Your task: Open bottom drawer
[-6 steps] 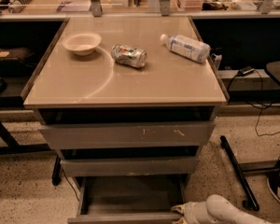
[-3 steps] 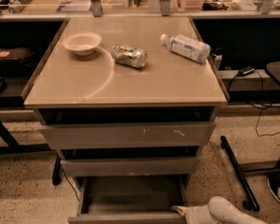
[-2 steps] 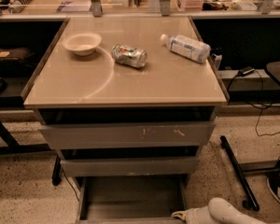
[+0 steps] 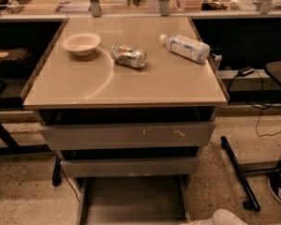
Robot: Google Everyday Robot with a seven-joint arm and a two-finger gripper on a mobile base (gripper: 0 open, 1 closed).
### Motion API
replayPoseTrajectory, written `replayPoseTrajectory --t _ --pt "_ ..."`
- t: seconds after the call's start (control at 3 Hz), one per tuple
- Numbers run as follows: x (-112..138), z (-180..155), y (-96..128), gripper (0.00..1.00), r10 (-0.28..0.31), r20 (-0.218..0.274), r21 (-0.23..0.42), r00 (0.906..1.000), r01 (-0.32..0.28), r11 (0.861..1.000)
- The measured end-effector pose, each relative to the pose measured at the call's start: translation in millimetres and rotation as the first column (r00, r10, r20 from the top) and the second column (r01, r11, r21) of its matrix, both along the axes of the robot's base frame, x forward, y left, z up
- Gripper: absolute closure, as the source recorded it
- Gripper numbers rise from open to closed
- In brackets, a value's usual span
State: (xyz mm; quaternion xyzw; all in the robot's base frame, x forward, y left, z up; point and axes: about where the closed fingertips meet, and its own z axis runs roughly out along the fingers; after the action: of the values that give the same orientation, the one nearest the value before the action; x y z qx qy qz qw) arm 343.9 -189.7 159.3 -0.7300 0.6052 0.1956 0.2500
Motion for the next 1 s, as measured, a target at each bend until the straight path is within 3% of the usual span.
replayPoseTrajectory --t 1.0 --pt "-0.3 0.0 0.9 0.11 0.0 0.0 0.0 1.0 0.0 1.0"
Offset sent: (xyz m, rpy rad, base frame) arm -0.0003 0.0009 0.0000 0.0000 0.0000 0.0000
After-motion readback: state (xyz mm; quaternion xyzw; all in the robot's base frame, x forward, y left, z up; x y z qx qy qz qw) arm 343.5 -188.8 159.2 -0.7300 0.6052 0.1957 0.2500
